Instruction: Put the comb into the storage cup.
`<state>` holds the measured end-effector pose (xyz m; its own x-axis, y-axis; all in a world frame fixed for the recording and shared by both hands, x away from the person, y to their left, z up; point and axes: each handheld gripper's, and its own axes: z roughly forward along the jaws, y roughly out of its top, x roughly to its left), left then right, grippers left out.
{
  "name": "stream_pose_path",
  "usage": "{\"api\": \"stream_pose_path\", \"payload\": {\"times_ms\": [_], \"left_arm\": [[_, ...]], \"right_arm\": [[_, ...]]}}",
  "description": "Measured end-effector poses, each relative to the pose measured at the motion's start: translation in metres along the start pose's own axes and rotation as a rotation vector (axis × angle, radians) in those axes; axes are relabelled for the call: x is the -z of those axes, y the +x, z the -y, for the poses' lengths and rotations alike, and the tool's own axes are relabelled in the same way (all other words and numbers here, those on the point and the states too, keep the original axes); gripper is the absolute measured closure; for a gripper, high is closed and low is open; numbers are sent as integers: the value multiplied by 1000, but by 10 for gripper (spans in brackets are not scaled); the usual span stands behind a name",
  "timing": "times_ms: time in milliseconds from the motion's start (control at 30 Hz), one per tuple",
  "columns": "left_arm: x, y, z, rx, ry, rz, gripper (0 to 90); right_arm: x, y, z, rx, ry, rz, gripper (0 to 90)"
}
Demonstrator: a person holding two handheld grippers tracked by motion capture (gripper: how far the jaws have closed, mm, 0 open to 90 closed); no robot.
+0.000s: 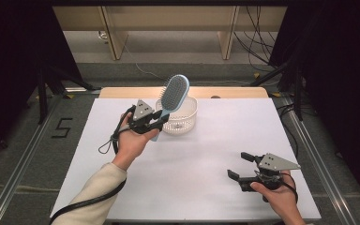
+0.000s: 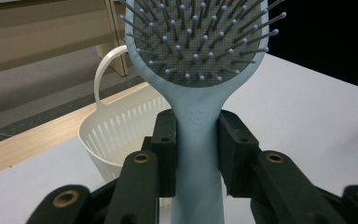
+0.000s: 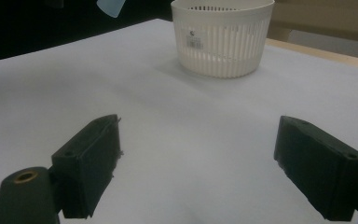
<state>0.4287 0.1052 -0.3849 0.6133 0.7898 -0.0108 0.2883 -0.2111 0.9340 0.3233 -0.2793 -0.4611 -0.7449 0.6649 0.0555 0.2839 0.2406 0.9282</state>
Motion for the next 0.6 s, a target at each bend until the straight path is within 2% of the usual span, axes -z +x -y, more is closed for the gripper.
{"api": "stream_pose_path", "payload": {"times_ms": [600], "left_arm": [[-3, 1, -4, 2, -9, -1, 699]], "right_arm": [[0, 0, 0, 0, -1, -1, 154]]}}
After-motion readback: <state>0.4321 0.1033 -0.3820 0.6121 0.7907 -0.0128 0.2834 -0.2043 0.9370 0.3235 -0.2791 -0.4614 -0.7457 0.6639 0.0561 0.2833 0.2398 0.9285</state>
